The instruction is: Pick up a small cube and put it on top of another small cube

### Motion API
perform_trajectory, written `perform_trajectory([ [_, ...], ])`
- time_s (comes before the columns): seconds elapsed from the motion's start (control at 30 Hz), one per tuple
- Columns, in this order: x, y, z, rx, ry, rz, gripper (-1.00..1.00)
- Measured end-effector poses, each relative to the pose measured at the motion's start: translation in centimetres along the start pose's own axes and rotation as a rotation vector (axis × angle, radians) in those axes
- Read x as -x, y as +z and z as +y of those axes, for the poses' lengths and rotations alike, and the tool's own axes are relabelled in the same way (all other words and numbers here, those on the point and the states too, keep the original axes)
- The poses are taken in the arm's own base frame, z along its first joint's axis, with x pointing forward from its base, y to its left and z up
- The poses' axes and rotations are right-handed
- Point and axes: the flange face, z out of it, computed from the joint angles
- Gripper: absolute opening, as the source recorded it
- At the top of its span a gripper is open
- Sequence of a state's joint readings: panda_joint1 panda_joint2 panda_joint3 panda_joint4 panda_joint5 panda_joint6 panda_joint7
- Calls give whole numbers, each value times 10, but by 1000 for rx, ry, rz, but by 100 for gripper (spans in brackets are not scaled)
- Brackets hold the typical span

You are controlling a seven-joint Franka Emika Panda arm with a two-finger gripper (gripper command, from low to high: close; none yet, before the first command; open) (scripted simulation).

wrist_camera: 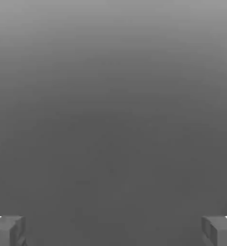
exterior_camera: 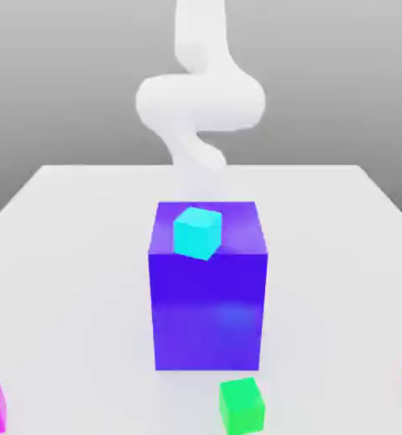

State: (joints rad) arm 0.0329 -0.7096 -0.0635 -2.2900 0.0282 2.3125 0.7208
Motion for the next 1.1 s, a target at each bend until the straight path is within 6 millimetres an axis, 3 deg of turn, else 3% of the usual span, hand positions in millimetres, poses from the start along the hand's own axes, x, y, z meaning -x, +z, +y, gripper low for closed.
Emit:
perform_trajectory([
  [0.27, -42, 136, 53, 62, -53, -212, 0],
  [0.6, -54, 284, 158, 162, -108, -394, 0],
  [0.87, -41, 369, 261, 272, -180, -494, 0],
  [1.1, -28, 410, 357, 400, -271, -560, 0],
])
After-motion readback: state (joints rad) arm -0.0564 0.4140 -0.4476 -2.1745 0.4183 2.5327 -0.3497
